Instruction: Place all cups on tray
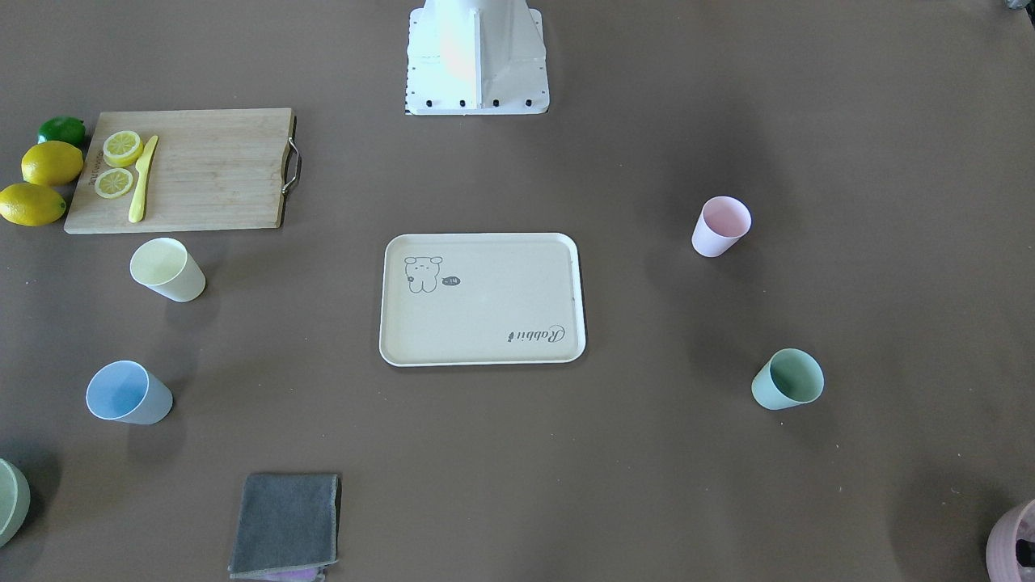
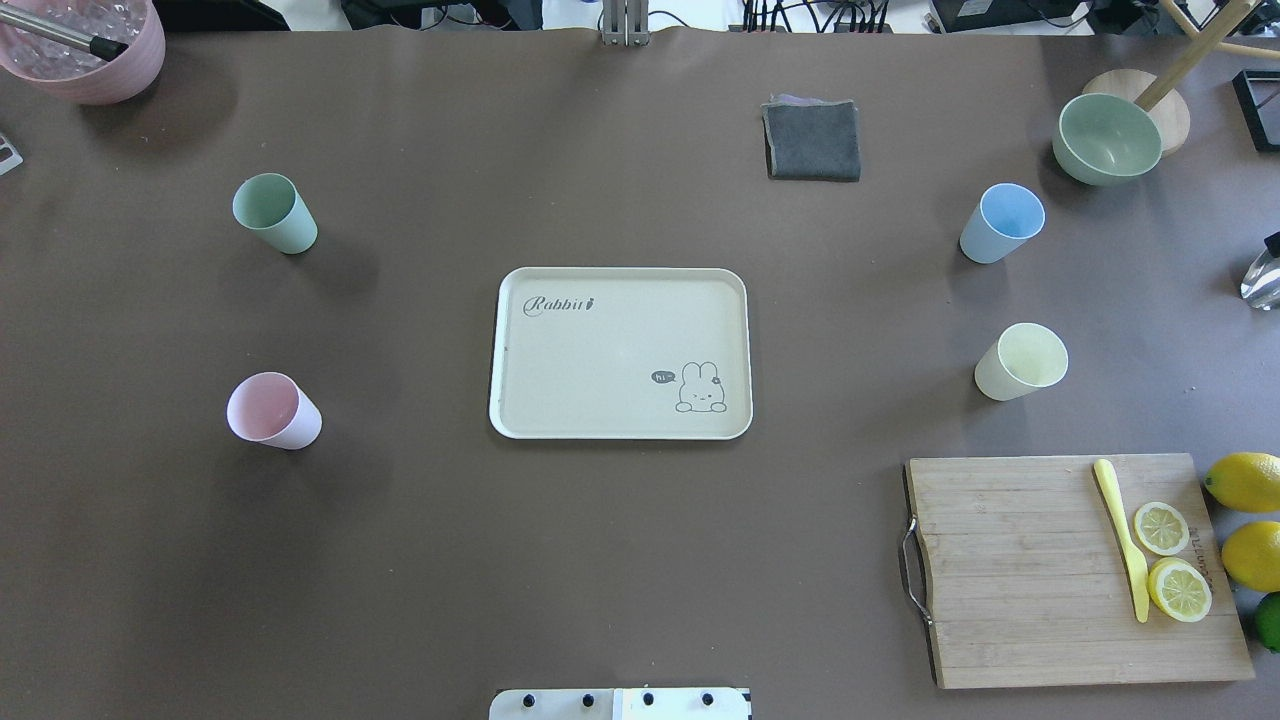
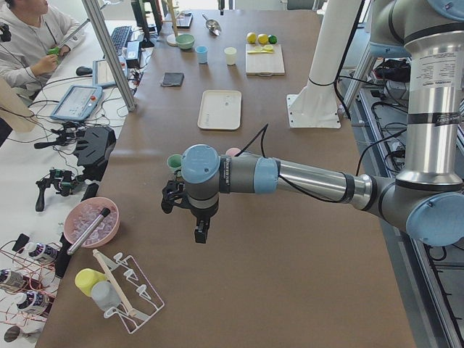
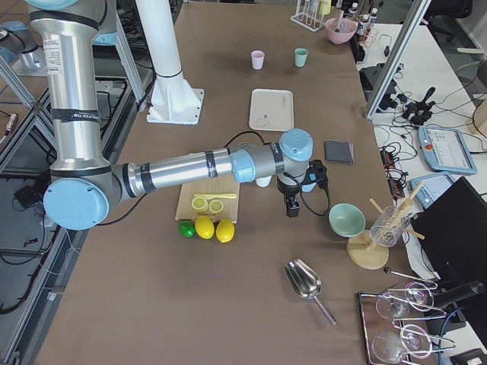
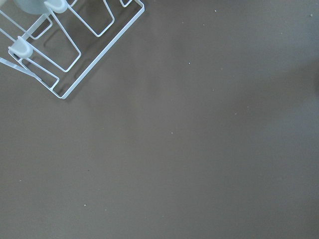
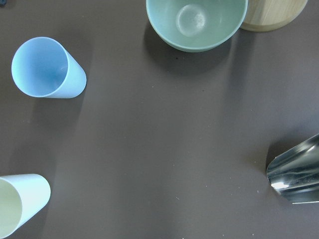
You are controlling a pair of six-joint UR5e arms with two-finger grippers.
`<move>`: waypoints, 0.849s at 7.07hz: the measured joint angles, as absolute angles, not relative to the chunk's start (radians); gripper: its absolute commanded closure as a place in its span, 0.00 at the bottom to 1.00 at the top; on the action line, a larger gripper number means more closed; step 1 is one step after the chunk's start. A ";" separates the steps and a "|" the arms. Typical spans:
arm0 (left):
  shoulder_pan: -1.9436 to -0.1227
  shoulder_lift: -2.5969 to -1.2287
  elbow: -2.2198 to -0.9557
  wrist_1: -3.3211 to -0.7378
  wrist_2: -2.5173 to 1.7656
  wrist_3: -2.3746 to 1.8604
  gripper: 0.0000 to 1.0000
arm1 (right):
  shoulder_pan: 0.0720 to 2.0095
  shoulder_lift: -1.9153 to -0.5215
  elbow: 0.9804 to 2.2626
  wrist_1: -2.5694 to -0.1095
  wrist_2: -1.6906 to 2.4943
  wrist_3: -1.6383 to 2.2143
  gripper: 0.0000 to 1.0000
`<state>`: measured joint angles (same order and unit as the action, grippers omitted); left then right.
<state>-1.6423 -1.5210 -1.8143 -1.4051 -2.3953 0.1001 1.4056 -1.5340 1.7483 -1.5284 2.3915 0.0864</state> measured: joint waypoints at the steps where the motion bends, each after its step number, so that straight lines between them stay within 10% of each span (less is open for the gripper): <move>1: -1.643 -1.516 -1.817 -1.404 -2.395 0.102 0.02 | 1.406 -1.540 1.742 -1.529 2.392 0.086 0.00; 6: -1.646 -1.448 -1.880 -1.413 -2.398 0.098 0.02 | 1.404 -1.557 1.732 -1.480 2.347 0.076 0.00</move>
